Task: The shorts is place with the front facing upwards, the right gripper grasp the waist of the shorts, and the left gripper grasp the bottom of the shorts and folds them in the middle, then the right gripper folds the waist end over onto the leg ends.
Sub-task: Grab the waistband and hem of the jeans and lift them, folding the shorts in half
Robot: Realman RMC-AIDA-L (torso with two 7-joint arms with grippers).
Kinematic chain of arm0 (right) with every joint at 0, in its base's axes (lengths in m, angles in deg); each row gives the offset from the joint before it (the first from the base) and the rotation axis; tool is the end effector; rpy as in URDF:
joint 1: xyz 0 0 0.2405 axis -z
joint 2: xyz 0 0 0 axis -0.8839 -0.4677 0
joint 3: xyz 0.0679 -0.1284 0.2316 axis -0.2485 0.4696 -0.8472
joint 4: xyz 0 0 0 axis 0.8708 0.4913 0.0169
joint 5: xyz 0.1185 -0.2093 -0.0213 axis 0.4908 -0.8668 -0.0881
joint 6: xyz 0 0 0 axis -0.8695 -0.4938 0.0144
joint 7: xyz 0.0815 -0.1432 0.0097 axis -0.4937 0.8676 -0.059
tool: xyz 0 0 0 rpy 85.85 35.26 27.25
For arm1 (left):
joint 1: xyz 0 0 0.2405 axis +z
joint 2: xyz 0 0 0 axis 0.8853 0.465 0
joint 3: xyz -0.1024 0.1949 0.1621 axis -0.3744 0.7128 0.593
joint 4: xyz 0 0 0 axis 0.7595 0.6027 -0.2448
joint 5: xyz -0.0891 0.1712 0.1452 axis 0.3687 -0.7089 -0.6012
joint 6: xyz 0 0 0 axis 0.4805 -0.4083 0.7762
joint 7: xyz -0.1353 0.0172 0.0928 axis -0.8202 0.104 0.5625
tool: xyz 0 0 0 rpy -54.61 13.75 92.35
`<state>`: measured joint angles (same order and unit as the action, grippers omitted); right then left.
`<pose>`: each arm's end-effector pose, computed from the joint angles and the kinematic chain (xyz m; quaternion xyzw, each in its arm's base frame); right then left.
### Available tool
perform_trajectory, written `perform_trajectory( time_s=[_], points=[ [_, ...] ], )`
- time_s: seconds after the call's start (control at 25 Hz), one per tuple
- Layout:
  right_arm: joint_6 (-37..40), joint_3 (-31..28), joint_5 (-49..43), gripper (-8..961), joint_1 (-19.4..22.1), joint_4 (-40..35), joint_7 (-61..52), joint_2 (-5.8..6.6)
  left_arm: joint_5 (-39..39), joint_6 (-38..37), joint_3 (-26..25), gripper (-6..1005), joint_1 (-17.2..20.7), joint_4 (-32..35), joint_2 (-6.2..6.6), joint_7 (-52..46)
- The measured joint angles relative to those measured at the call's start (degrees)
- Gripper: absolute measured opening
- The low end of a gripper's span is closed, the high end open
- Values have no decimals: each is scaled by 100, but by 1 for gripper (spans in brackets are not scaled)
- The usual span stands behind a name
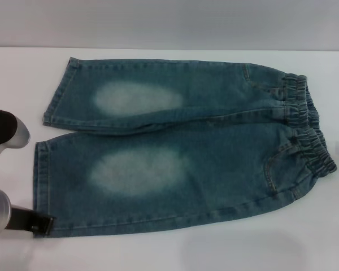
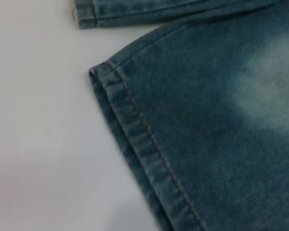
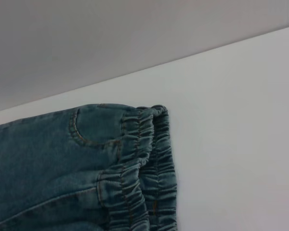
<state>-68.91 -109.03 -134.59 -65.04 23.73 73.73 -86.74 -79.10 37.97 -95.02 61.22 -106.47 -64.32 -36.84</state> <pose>0.3390 0.3485 0.0672 -0.6974 0.5888 0.0860 0.3994 -0.2570 0.2849 -0.0191 -0.7824 -0.4933 0.1861 0.3315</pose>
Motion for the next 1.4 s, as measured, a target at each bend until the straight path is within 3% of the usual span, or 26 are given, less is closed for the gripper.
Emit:
perform_trajectory(
  time_s=[0.52,0.72,0.96,1.16,1.4],
  points=[
    [10,16,148,744,-39,-250,119,-9,95,125,140,21,185,-440,0,-61],
    [-1,35,150,743,-47,-248,119,-9,48,125,164,223,147,-195,-1,-98],
    [10,48,164,742,-50,-243,147,-6,-44,12,184,393,64,-49,-7,-117],
    [2,19,219,741,-38,-260,228,-3,-46,-11,191,654,18,-36,-1,-206],
    [-19,15,227,740,-44,-279,260,0,-48,-12,191,771,1,-7,1,-261]
  ],
)
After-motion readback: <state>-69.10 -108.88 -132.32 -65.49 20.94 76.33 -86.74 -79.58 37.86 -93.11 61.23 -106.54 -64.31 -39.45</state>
